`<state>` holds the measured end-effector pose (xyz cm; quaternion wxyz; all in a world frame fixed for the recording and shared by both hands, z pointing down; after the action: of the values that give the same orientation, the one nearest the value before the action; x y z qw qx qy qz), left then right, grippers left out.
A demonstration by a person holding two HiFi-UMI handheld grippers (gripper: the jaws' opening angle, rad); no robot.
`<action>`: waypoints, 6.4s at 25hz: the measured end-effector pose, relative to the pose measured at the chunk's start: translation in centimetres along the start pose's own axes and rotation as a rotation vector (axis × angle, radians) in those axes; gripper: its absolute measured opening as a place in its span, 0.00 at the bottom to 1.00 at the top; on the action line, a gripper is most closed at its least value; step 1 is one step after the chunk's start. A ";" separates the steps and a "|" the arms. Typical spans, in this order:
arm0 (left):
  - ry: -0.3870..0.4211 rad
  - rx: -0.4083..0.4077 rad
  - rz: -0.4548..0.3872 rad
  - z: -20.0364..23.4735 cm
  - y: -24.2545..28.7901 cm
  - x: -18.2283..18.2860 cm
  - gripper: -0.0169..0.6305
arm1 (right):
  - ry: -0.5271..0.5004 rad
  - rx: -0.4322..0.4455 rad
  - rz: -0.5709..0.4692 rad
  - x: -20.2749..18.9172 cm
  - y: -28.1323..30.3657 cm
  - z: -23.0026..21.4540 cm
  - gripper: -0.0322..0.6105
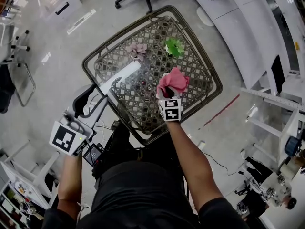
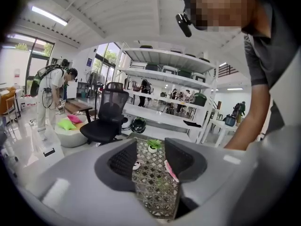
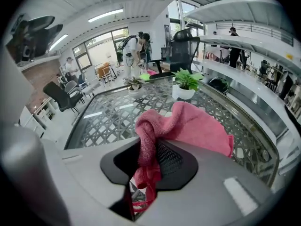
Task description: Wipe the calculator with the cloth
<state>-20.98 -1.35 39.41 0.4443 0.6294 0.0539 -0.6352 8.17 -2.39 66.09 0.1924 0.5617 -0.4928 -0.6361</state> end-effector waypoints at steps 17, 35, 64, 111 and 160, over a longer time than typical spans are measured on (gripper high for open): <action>-0.004 0.000 0.001 0.1 0.5 0.0 0.33 | -0.474 0.124 0.078 -2.3 -0.4 0.7 0.16; 0.061 -0.049 -0.018 -1.6 3.9 1.3 0.33 | -0.386 0.014 0.078 -5.2 -3.4 -5.2 0.16; 0.053 -0.062 -0.003 -2.0 4.2 0.2 0.33 | 0.100 0.007 -0.027 -3.4 -2.7 -3.7 0.16; 0.044 -0.072 0.009 -1.6 5.5 -0.1 0.33 | -0.373 0.168 0.087 -6.8 -2.9 -2.0 0.16; 0.101 -0.050 -0.009 -2.8 0.7 2.1 0.33 | 0.426 0.027 -0.218 -3.3 -15.1 -12.7 0.37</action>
<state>-17.97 -1.07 37.39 0.4538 0.6491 0.0946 -0.6031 25.34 1.67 56.61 0.2148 0.7356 -0.3862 -0.5134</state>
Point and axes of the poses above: the fingertips, and each gripper's own axes: y forward along the fingers, z to its left, x out of its top, the point moved 7 cm from there along -y, backward along the fingers, and after that the axes turned 6 degrees about z, right-handed, at the moved point
